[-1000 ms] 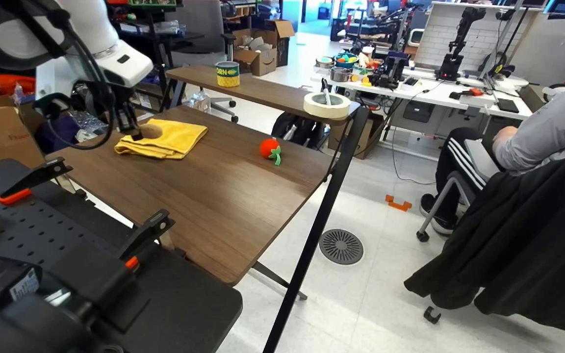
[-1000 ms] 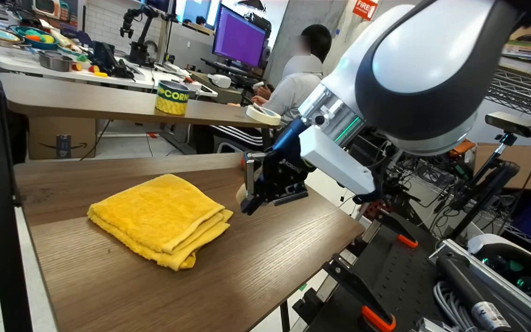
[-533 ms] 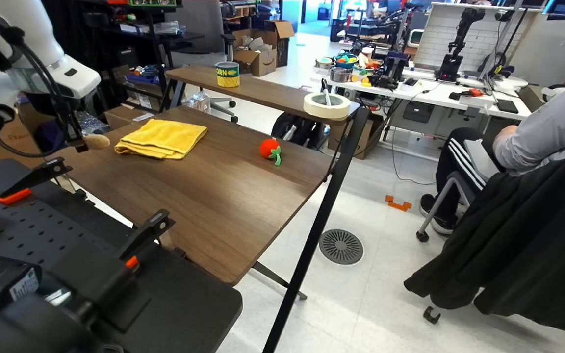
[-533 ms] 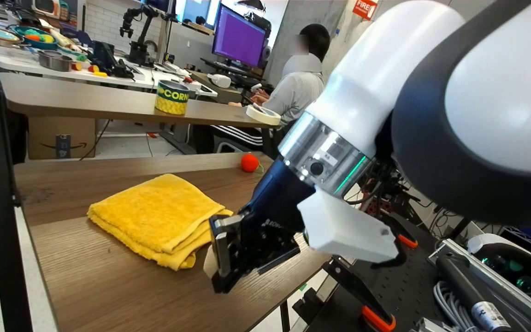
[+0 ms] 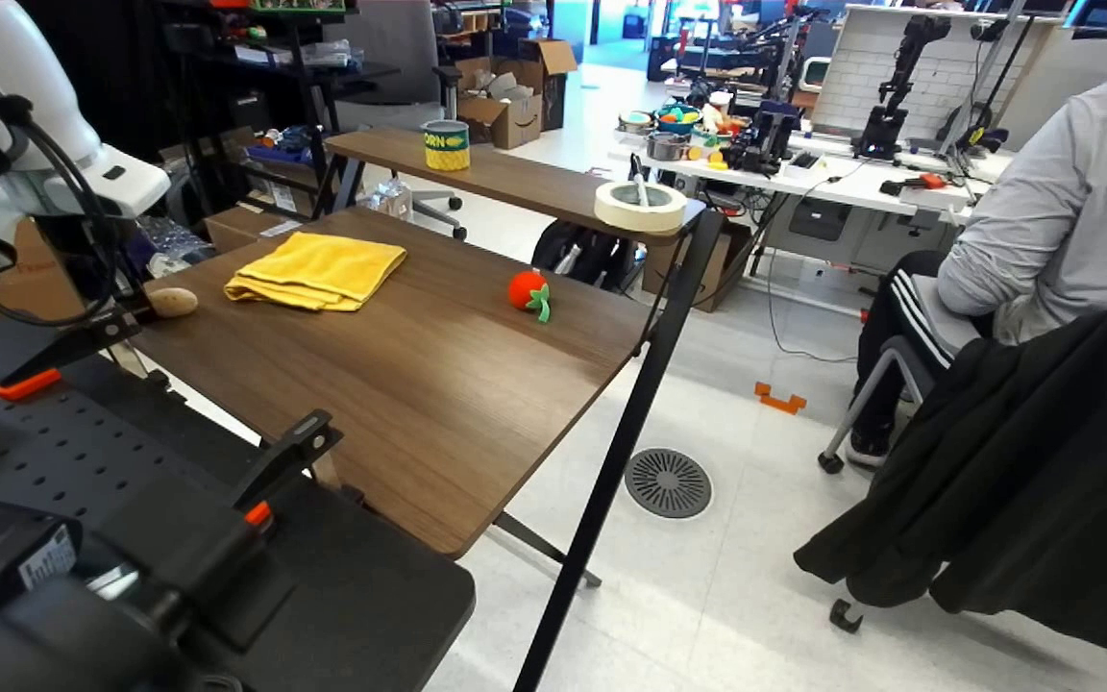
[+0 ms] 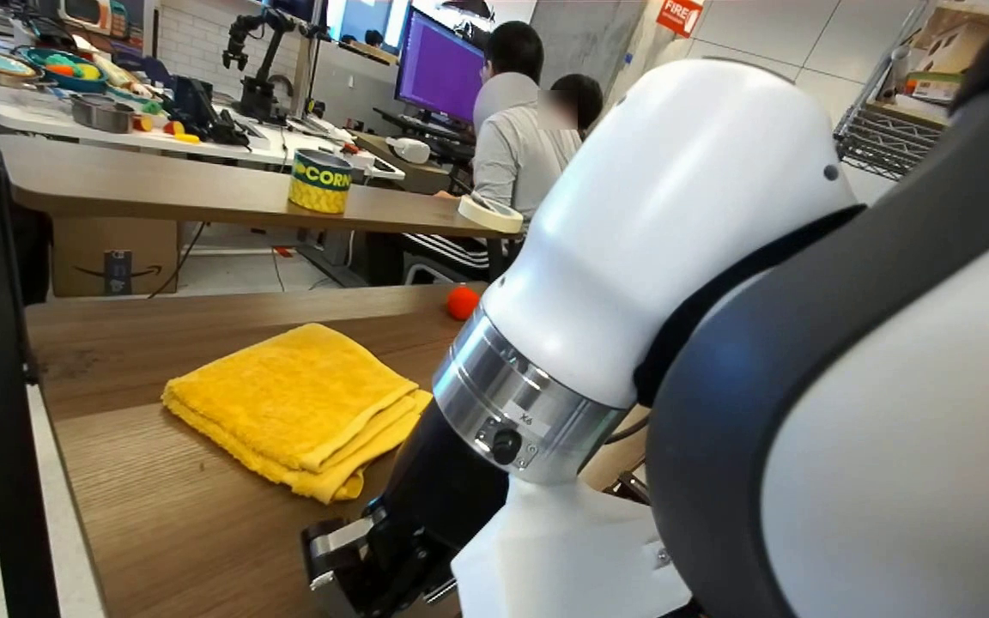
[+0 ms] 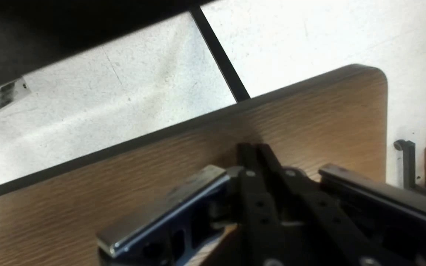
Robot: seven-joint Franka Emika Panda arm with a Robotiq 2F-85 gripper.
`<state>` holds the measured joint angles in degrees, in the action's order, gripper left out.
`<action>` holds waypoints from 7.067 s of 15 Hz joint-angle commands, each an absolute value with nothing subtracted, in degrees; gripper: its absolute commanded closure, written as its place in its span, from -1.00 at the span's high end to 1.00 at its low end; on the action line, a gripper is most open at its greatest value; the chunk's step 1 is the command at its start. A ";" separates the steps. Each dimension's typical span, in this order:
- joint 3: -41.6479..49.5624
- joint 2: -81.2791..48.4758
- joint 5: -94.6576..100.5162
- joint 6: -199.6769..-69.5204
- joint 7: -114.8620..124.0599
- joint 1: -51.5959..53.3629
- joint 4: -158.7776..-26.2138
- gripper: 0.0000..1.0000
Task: Wipe the table with the cloth move the stone and the red object on opposite sides of the table
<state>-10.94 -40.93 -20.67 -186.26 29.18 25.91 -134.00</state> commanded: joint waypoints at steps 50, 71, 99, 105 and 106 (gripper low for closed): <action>3.08 -51.08 -17.25 -165.68 45.35 24.20 -105.40 1.00; 8.36 -50.07 -16.01 -165.54 51.68 18.26 -102.64 1.00; 4.76 -59.23 -9.94 -155.23 43.24 20.39 -94.24 1.00; 3.50 -65.04 -10.17 -154.15 49.09 23.44 -83.11 1.00; 3.19 -65.90 -9.86 -154.28 49.71 24.57 -81.56 1.00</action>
